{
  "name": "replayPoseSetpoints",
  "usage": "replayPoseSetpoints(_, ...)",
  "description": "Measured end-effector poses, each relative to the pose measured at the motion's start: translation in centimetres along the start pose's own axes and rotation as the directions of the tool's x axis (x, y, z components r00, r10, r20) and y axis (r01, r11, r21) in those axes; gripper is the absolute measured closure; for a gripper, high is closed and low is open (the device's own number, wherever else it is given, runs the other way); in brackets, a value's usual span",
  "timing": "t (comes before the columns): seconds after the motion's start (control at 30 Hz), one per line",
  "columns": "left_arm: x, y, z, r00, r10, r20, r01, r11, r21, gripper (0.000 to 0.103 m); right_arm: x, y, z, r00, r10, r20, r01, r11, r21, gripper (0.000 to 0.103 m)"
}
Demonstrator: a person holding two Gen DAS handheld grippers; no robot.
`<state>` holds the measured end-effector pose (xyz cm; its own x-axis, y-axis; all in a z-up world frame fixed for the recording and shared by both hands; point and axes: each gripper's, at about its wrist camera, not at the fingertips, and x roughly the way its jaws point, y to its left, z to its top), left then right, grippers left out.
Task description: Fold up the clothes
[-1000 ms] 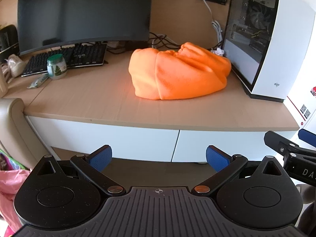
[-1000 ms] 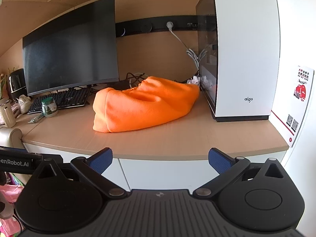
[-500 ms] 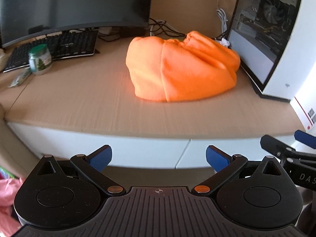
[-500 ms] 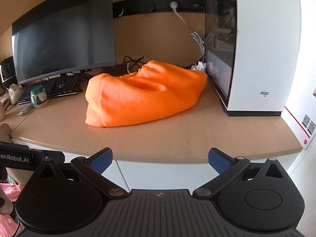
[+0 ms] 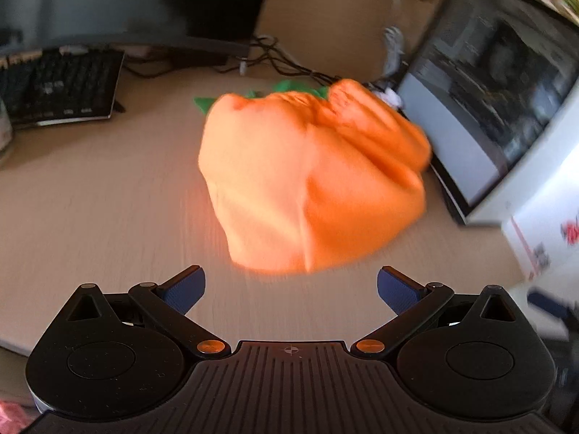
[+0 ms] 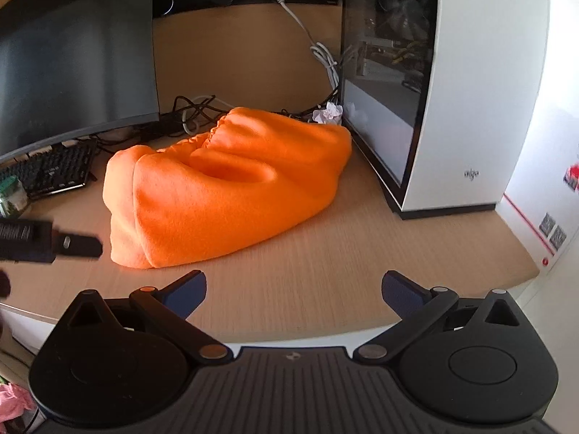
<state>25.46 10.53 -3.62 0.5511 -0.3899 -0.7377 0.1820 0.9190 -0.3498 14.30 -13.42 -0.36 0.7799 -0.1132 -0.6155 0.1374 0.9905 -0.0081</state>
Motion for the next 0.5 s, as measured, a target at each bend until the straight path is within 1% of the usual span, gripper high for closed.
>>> replayPoseSetpoints(0.1, 1.3, 1.6, 3.3, 1.000, 0.001, 0.029, 0.002, 0.997, -0.083, 0.000, 1.6, 0.5, 2.0, 1.000, 0.023, 0.008, -0.023, 0.999, -0.036, 0.000)
replayPoseSetpoints(0.13, 1.8, 1.9, 4.3, 0.999, 0.007, 0.043, -0.003, 0.996, -0.093, 0.000, 2.1, 0.7, 2.7, 0.999, 0.031, 0.010, -0.030, 0.998, -0.048, 0.000)
replayPoseSetpoints(0.2, 3.0, 2.0, 6.1, 0.997, 0.030, 0.071, -0.024, 0.996, -0.083, 0.000, 3.2, 1.0, 4.0, 0.999, 0.046, 0.015, -0.045, 0.996, -0.072, 0.000)
replayPoseSetpoints(0.3, 5.3, 1.9, 8.5, 0.995, 0.056, 0.081, -0.049, 0.995, -0.088, 0.000, 4.8, 1.5, 6.0, 0.997, 0.070, 0.021, -0.067, 0.992, -0.107, 0.000)
replayPoseSetpoints(0.37, 7.0, 1.9, 9.8, 0.997, 0.049, 0.068, -0.041, 0.993, -0.114, 0.000, 6.2, 1.7, 7.6, 0.993, 0.107, 0.045, -0.100, 0.986, -0.134, 0.000)
replayPoseSetpoints(0.4, 7.8, 2.0, 10.2, 0.998, 0.037, 0.048, -0.030, 0.991, -0.127, 0.000, 7.2, 1.7, 8.6, 0.990, 0.127, 0.058, -0.117, 0.982, -0.146, 0.000)
replayPoseSetpoints(0.5, 10.2, 2.2, 11.2, 1.000, 0.004, -0.012, -0.006, 0.986, -0.165, 0.000, 11.0, 1.1, 11.7, 0.980, 0.191, 0.054, -0.183, 0.974, -0.132, 0.000)
